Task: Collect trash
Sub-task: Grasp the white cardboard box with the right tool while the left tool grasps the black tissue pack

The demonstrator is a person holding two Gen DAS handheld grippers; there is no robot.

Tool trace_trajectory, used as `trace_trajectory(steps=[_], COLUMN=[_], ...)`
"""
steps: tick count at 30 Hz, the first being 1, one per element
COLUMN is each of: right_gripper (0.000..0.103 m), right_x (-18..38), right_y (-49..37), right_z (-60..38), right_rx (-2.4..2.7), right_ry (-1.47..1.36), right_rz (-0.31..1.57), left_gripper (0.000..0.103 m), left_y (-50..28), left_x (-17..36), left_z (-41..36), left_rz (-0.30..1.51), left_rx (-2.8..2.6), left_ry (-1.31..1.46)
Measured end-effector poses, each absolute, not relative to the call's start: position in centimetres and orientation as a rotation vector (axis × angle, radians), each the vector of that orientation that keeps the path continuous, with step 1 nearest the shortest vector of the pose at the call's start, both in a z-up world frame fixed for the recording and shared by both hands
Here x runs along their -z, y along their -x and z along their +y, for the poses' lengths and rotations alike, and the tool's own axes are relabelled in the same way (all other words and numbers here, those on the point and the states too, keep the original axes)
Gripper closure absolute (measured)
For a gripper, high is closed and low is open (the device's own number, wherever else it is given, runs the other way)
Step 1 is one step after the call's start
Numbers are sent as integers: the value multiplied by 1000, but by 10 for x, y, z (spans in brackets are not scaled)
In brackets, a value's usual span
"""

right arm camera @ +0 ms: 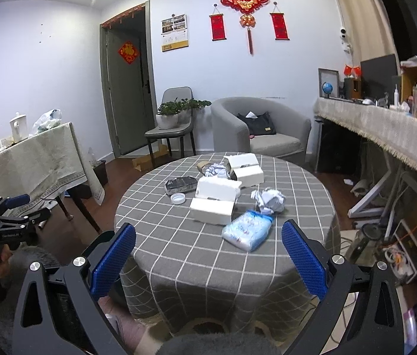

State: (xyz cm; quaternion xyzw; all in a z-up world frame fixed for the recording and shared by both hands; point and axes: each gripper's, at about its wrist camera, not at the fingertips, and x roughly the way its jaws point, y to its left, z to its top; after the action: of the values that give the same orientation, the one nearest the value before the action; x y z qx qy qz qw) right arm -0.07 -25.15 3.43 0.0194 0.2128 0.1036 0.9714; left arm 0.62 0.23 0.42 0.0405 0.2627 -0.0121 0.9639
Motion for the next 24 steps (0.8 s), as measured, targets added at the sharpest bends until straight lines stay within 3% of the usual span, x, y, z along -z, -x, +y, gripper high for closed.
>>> trace_trajectory(steps=[18, 24], right_gripper=[3, 3], right_x=[-30, -15], right_y=[-65, -104], right_z=[-225, -207], right_rx=[-187, -149], right_ry=[-59, -54], right_rz=[552, 601], left_gripper=[5, 11], left_y=[-53, -85], left_x=[-13, -2], left_z=[-2, -1], left_rz=[553, 582], left_rx=[155, 230], left_ry=[-58, -84])
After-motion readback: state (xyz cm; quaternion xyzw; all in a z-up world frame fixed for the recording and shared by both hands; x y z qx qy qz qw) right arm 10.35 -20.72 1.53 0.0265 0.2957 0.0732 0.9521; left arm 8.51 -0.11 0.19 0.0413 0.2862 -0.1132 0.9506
